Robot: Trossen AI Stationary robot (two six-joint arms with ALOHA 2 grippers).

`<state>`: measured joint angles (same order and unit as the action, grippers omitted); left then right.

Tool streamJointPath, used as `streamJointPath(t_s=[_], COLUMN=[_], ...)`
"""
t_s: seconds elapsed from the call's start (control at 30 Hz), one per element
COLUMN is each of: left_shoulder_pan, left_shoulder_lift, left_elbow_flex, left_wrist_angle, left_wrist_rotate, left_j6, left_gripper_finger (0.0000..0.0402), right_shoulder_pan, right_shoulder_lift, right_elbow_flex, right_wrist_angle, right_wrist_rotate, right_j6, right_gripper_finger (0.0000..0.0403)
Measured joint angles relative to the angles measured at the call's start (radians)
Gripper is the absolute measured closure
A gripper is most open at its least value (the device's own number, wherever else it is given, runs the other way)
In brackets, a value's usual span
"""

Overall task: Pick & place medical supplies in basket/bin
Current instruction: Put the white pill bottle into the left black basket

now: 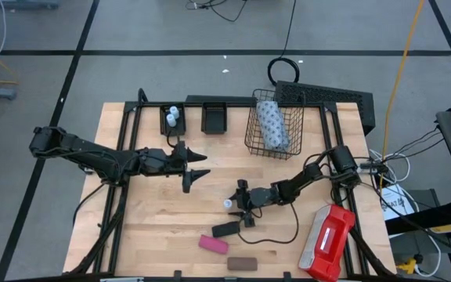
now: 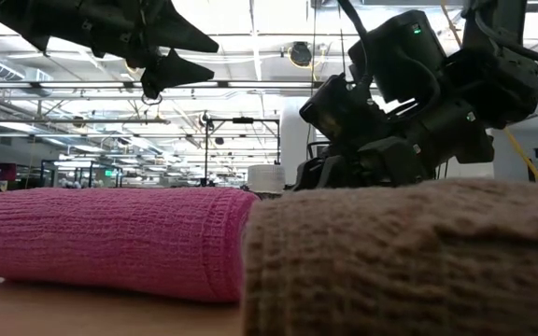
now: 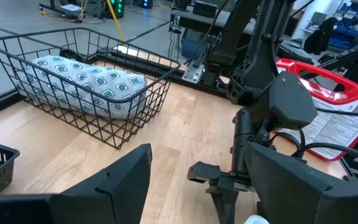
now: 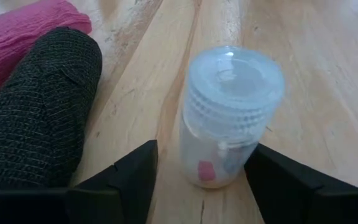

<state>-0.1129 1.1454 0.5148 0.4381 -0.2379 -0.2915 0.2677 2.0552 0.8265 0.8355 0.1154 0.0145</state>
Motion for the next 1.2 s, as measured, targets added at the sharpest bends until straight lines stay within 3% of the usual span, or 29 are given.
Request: streamJointPath(t_s=[0.37, 0.7, 0.83, 1.0, 1.2], left_shoulder_pan=[0.0, 0.0, 0.0, -0.006, -0.043], left_shoulder_lift=[0.0, 0.014, 0.053, 0.134, 0.279], left_elbow_flex=[0.0, 0.0, 0.005, 0.115, 0.297], left_wrist_angle=[0.003, 0.002, 0.001, -0.148, -0.386], left_wrist_rotate=[0.0, 0.003, 0.076, 0.171, 0.179], left_j6=[-0.005, -0.096, -0.141, -0.142, 0.063], left_gripper_finger=[0.0133, 0.0133, 0.0133, 0.0133, 0.0133], right_shoulder_pan=[-0.007, -0.021, -0.029, -0.043, -0.055], right_shoulder_lift=[0.0, 0.0, 0.0, 0.0, 0.0], right_elbow_flex=[-0.001, -0.001, -0.002, -0.002, -0.002], right_wrist_angle=[0.006, 0.006, 0.003, -0.002, -0.009], right_wrist_rotate=[0.015, 0.018, 0.018, 0.017, 0.015], right_j6=[-0.009, 0.027, 0.054, 0.08, 0.082], right_gripper_finger=[0.0253, 0.0246, 0.0254, 0.0255, 0.0249])
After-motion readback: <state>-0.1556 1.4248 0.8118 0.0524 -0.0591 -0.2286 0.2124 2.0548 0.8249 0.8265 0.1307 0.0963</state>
